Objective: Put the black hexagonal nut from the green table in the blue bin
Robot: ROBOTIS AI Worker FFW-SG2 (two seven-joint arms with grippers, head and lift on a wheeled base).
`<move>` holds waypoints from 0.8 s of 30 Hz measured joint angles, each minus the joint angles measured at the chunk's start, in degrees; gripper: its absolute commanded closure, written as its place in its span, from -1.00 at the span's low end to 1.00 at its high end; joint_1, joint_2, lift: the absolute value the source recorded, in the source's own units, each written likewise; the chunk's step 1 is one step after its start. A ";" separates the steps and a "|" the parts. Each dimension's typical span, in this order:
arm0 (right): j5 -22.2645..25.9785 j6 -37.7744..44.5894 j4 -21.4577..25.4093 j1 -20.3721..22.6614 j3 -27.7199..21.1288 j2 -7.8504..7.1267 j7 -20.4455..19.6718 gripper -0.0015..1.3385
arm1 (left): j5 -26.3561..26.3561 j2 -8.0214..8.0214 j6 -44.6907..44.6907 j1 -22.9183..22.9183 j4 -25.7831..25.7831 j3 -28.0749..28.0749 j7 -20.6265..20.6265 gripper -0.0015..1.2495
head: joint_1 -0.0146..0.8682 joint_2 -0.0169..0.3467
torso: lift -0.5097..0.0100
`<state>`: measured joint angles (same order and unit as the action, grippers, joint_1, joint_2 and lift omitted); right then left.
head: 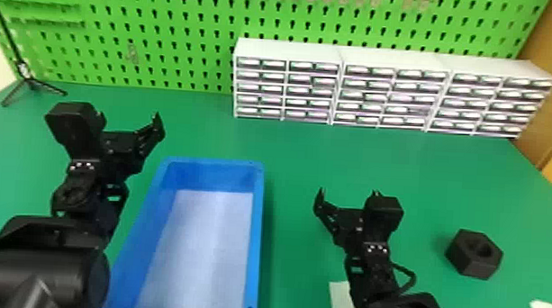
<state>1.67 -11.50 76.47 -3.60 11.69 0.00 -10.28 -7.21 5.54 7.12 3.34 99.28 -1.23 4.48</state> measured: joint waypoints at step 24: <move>0.00 0.00 0.00 -0.18 0.67 0.00 0.00 -0.85 | 0.00 0.00 0.00 0.14 -0.05 0.09 0.00 -0.62 | 0.59 -0.76 | 0.59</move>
<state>1.67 -11.49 76.47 -3.79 12.36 0.00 -10.28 -7.21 5.54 7.12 3.48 99.23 -1.14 4.48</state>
